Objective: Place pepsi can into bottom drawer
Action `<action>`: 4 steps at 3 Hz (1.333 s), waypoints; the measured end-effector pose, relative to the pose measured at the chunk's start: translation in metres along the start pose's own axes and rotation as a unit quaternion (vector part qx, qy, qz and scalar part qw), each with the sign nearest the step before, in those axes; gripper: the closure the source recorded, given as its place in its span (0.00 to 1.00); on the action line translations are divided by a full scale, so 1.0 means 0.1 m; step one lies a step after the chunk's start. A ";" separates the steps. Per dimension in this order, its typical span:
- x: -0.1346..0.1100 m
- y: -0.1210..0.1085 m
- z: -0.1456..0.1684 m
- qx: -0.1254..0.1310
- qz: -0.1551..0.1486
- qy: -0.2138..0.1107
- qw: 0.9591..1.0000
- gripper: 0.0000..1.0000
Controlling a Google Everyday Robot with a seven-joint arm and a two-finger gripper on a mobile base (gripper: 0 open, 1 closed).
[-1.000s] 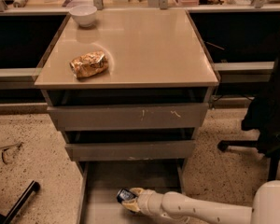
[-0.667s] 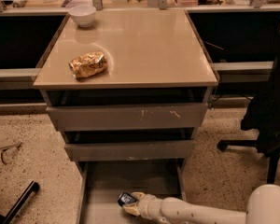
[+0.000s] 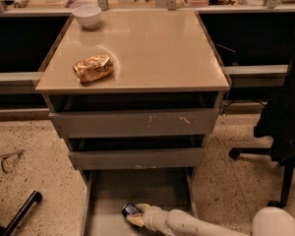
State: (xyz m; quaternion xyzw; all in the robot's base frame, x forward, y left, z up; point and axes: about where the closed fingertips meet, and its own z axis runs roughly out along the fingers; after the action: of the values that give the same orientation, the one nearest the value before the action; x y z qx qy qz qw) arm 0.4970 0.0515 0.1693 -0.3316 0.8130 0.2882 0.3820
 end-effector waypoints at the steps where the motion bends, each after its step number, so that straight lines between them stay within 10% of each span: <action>1: -0.04 -0.04 0.07 -0.024 0.004 -0.012 1.000 1.00; 4: 0.09 -0.05 0.28 -0.017 -0.001 0.017 1.000 1.00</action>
Offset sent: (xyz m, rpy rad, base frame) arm 0.0078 0.0034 -0.0014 0.0403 0.0051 0.0243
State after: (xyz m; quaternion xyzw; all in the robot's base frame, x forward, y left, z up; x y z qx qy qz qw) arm 0.5080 0.0660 0.1455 -0.3435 0.8140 0.2966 0.3627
